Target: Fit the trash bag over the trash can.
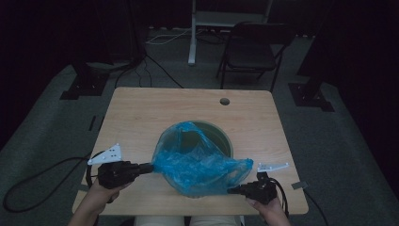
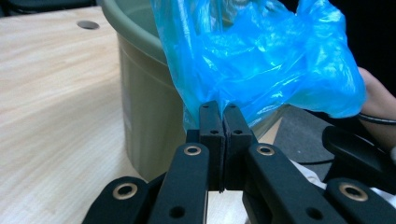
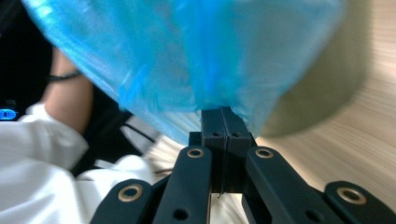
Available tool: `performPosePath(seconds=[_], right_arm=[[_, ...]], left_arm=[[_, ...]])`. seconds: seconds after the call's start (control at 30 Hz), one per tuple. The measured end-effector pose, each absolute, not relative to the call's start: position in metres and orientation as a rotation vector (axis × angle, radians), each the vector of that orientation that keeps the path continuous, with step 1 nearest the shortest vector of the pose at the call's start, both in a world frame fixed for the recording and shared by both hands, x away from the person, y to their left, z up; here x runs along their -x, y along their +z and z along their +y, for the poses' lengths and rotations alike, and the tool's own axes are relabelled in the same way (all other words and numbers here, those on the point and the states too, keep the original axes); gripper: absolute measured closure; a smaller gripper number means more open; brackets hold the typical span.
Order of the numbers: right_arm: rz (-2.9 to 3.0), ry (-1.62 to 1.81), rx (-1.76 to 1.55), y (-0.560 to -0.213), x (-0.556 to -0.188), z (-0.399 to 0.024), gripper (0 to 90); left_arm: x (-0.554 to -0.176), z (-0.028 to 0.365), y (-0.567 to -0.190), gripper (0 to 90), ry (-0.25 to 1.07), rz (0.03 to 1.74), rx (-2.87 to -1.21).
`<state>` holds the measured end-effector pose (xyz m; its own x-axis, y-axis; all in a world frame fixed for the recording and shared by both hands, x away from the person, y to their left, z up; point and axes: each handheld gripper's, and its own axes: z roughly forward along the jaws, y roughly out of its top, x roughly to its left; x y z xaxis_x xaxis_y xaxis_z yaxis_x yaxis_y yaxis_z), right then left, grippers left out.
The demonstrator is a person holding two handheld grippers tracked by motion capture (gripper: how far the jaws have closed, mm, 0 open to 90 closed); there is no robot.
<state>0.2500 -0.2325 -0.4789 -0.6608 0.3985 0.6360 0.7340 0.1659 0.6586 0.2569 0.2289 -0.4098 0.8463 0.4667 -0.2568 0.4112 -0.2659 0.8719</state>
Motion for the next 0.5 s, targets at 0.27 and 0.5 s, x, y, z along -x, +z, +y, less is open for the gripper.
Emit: performPosePath(seconds=[0.27, 0.5], right_arm=[[-2.136, -1.404, 1.233, -0.512, -0.261, -0.241, 90.0], [-2.078, -1.440, 1.282, -0.512, -0.262, -0.255, 89.9]], left_arm=[[-0.267, 0.224, -0.428, 89.7, 0.039, 0.720, -1.898], [-0.267, 0.228, -0.427, 89.6, 0.063, 0.731, -1.877]])
